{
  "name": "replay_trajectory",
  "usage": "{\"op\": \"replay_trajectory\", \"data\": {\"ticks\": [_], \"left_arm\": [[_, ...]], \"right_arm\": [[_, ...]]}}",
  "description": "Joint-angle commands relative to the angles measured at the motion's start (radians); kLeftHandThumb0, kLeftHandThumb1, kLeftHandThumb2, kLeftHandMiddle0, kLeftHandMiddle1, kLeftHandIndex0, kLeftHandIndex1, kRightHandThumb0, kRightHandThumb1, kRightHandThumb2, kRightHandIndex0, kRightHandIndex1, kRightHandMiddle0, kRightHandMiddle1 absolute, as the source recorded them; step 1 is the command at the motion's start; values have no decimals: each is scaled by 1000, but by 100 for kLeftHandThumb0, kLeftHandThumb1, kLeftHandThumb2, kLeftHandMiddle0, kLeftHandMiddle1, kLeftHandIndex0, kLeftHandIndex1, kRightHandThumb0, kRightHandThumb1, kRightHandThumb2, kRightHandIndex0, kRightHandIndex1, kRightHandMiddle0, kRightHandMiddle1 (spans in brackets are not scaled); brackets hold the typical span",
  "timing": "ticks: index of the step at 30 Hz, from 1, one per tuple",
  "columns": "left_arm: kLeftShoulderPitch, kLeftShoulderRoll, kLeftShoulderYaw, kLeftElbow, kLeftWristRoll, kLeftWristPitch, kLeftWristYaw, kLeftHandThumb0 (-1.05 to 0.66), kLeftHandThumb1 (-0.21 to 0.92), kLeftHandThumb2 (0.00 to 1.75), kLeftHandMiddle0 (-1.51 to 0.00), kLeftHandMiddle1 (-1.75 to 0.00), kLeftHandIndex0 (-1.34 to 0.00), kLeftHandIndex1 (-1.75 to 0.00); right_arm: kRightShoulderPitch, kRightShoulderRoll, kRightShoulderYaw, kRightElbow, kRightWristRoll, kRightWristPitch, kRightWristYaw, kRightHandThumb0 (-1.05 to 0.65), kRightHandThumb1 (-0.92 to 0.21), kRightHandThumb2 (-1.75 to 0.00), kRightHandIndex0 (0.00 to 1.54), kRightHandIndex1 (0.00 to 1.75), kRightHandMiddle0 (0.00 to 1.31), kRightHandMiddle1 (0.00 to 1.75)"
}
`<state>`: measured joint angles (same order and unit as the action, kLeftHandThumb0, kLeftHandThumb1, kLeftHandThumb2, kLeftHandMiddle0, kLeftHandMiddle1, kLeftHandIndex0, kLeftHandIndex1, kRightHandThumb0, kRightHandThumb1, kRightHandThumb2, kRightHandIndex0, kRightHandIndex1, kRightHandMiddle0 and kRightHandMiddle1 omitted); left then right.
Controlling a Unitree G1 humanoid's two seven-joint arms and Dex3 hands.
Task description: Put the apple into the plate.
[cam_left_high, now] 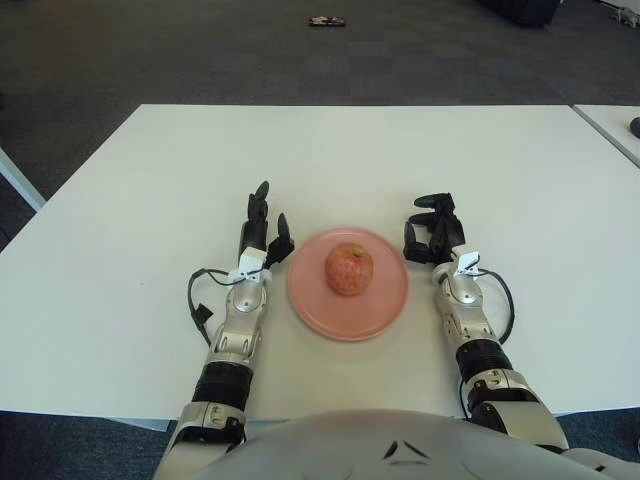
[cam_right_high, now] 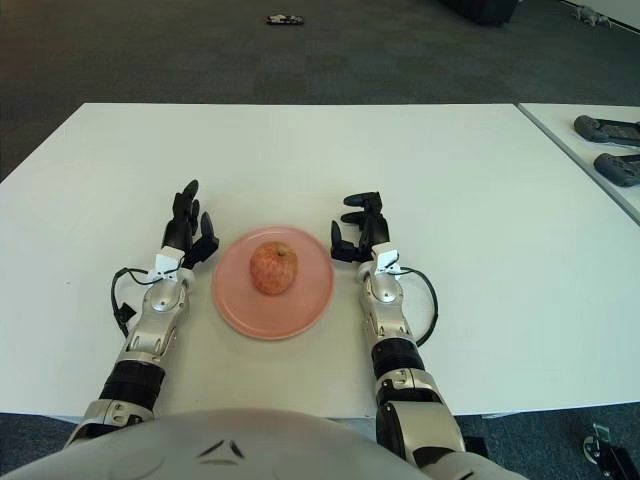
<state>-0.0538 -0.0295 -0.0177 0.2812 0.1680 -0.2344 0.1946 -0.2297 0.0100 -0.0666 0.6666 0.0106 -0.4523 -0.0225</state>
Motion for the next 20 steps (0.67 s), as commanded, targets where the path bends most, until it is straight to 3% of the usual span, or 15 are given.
{"op": "replay_trajectory", "data": {"ticks": [1,20], "left_arm": [[3,-1,1,-8,5,13,12,-78,92,89,-25,-3,0,-49],[7,1,10,5,5,-18,36,-77,92,88,-24,-2,0,-50]], "right_arm": [[42,2,-2,23,7,34,7,-3,-29,-131,130,175,103,175],[41,-9,-4,25,11,28,22,-3,-31,-130,127,175,102,175]]}}
